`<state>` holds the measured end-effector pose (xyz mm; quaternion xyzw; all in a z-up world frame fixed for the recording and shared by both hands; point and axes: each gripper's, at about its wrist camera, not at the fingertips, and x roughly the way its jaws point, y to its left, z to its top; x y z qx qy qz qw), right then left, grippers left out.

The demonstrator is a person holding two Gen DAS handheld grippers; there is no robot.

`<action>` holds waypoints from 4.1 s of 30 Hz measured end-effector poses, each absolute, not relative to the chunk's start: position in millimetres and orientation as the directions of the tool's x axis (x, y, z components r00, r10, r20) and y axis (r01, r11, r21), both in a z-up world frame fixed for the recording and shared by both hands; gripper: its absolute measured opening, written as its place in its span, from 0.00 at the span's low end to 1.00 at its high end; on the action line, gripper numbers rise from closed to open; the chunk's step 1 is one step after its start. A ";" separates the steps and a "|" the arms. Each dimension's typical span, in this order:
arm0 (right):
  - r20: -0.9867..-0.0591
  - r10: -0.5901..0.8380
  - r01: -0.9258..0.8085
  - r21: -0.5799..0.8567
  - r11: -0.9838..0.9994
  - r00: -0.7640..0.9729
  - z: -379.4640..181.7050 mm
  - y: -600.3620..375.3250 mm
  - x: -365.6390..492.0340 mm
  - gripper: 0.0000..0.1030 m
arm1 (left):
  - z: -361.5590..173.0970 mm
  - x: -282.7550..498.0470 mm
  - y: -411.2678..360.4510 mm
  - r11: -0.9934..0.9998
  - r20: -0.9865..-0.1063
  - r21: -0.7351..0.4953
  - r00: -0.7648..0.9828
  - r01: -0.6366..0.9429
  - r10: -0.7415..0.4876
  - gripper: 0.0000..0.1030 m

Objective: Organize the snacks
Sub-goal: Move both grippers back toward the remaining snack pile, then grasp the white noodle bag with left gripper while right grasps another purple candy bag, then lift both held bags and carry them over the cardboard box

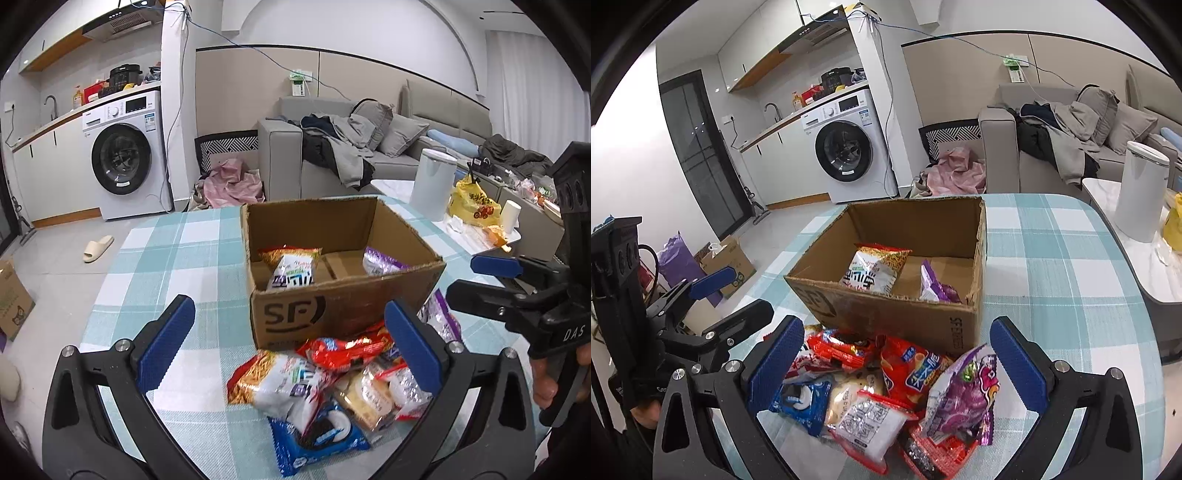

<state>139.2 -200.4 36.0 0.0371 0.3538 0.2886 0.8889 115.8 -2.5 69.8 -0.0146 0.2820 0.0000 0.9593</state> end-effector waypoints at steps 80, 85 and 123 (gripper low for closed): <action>-0.766 0.471 -0.330 0.350 0.877 0.439 -58.8 -229.6 168.1 0.66 | -53.9 177.6 32.2 0.982 -0.756 -0.188 0.637 0.010 -0.151 0.97; -0.766 0.469 -0.332 0.346 0.877 0.440 -60.6 -228.2 168.6 0.61 | -54.9 178.2 34.3 0.970 -0.744 -0.237 0.634 0.046 -0.211 0.78; -0.698 0.506 -0.365 0.359 0.859 0.506 -24.7 -240.0 152.0 0.45 | -15.4 137.9 19.1 0.987 -0.670 -0.137 0.725 0.090 -0.159 0.59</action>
